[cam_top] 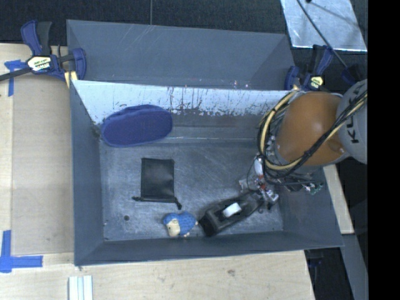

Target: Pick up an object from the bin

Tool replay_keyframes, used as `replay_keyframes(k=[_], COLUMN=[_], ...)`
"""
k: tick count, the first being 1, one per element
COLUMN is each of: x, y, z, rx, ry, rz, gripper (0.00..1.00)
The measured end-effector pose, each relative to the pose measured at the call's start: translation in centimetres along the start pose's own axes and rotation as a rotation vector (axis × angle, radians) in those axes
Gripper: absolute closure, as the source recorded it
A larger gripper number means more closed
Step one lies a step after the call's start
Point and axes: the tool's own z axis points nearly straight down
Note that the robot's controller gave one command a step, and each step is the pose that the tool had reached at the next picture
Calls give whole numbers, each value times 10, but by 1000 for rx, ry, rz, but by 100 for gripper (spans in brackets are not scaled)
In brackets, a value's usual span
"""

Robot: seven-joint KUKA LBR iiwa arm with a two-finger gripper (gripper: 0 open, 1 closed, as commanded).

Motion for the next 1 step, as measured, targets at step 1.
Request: replay_keyframes(k=[1], x=[39], y=[-1], z=[-97], rx=[-9], ry=[-28], rz=[16], gripper=[100])
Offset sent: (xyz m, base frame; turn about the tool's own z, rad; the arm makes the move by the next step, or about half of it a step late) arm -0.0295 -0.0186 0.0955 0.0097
